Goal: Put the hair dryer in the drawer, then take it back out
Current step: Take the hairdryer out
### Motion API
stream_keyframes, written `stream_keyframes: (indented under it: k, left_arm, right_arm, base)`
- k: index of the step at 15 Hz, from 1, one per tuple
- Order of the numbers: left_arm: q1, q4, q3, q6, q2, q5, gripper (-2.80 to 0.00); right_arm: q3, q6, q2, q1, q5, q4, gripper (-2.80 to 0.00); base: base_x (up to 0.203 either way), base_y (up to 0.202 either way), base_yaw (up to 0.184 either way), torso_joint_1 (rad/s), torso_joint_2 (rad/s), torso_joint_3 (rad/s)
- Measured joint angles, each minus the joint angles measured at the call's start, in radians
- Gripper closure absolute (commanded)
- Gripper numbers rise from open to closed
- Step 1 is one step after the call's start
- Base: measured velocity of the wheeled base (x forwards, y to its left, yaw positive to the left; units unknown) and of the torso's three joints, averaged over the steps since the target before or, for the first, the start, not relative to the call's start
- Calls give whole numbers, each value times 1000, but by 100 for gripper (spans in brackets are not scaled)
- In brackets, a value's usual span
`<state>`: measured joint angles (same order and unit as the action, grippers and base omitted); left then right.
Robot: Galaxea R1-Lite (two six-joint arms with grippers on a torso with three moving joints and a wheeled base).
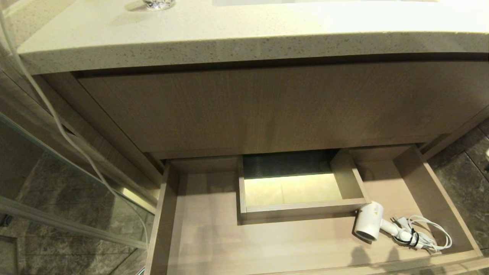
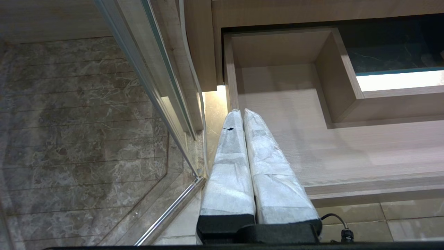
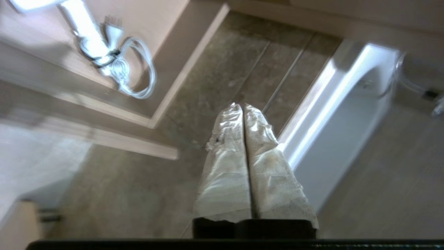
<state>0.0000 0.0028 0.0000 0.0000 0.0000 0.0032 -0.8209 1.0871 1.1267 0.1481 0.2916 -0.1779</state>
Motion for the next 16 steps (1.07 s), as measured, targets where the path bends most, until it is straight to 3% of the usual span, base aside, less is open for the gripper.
stream_keyframes:
  k: [3,7,16]
  left_arm:
    - [0,0,0,0,0,0,0]
    - [0,0,0,0,0,0,0]
    - [0,0,0,0,0,0,0]
  right_arm:
    - [-97,-58,192,1,18,49,0]
    - [-248,-73,426,1,22,58,0]
    - [-258,-38,714,7,22,2,0]
  base:
    - [0,0,0,0,0,0]
    - [0,0,0,0,0,0]
    - [0,0,0,0,0,0]
